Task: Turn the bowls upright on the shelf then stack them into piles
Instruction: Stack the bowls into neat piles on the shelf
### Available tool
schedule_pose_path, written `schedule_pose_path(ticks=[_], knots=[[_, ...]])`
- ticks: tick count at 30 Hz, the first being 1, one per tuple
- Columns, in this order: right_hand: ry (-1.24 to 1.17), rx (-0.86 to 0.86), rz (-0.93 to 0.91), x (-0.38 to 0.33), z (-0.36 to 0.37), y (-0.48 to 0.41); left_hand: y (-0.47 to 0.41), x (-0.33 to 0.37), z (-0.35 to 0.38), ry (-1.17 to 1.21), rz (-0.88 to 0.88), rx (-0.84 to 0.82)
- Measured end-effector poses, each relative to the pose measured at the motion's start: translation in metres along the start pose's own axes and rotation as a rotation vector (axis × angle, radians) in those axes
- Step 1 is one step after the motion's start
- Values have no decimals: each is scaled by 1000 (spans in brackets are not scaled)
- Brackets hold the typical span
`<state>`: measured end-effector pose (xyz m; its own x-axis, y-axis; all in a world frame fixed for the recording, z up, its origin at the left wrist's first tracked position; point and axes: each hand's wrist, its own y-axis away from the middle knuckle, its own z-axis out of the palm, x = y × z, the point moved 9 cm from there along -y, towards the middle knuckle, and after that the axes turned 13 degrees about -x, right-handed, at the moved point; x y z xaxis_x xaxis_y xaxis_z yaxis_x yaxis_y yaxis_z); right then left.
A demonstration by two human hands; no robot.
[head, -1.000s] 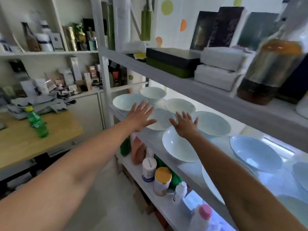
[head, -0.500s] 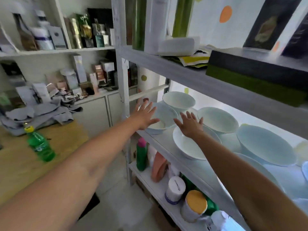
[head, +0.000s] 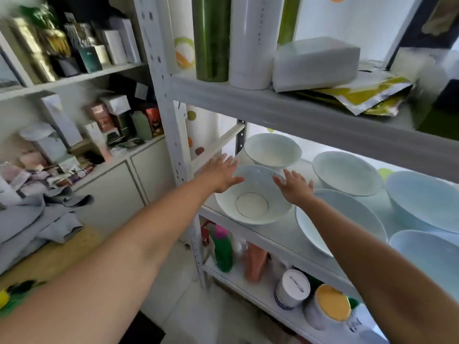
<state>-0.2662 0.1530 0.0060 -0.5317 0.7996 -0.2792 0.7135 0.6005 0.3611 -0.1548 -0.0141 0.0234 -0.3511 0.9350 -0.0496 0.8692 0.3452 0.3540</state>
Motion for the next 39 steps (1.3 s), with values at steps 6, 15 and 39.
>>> schedule_pose_path(ticks=[6, 15, 39], knots=[[-57, -10, 53, 12, -8, -42, -49, -5, -7, 9, 39, -37], [-133, -78, 12, 16, -16, -108, -123, -11, -10, 248, 57, -57], [25, 468, 98, -30, -68, 21, -41, -9, -89, 340, 323, 403]])
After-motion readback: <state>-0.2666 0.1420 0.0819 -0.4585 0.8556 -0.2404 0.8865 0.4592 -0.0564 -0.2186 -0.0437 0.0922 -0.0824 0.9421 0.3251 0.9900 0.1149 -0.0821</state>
